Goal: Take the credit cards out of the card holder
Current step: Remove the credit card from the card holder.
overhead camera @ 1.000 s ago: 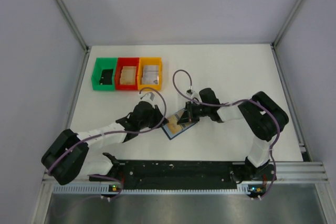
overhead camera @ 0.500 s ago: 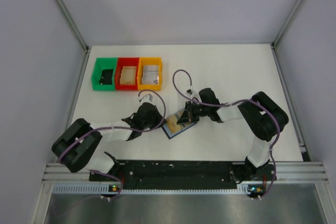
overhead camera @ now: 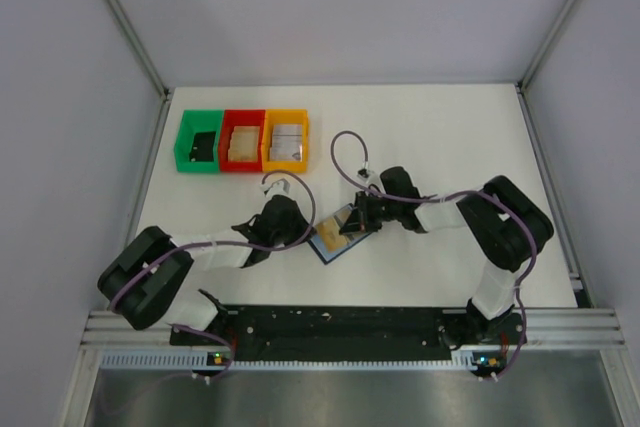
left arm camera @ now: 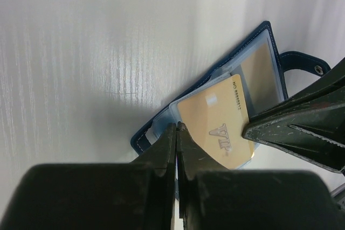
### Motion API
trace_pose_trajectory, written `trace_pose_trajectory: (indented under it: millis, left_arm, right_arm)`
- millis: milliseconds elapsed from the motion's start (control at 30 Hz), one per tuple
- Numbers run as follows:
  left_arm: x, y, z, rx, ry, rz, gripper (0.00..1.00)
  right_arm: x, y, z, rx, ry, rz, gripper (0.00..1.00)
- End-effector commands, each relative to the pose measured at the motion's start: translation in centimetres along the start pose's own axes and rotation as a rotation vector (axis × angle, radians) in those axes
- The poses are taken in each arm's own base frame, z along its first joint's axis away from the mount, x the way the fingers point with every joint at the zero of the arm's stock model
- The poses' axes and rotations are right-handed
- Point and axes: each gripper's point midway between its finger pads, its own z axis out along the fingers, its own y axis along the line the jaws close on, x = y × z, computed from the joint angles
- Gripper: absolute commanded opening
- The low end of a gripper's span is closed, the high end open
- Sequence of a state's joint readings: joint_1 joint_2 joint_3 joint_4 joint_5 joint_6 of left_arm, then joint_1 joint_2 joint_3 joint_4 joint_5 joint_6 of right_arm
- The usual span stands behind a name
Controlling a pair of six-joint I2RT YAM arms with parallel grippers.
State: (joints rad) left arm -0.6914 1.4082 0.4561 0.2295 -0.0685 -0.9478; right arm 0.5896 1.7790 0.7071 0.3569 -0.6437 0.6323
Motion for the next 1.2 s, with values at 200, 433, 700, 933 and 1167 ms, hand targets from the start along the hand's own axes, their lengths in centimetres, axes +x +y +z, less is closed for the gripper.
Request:
trace_pose_trajectory:
  millis: [200,433,700,933,1167]
  left_arm:
    - [1.8,3.3,-0.2,-0.114,0.075,0.059,0.00]
    - [0.7,-0.4,-1.2,0.038,0.043,0.035,0.03]
    - [-1.9,-4.3,-1.9,0.153,-0.022,0.059,0.11]
    - [-0.5,-3.9,-0.1,0.128,0.059,0.095,0.04]
    - [1.2,-2.4,0.9,0.075,0.151,0.142,0.01]
  right_arm:
    - [-2.6,0.0,-1.1,0.025,-0.079,-0.050,0.00]
    - [-2.3,0.6,-0.9,-0.009,-0.042,-0.065,0.00]
    - [-2.3,0.9,-0.7,-0.017,-0.028,-0.073,0.00]
    - [-2.2,1.0,-0.7,-0.019,-0.018,-0.082,0.00]
    - [-2.4,1.0,-0.6,-0.021,-0.012,-0.086,0.00]
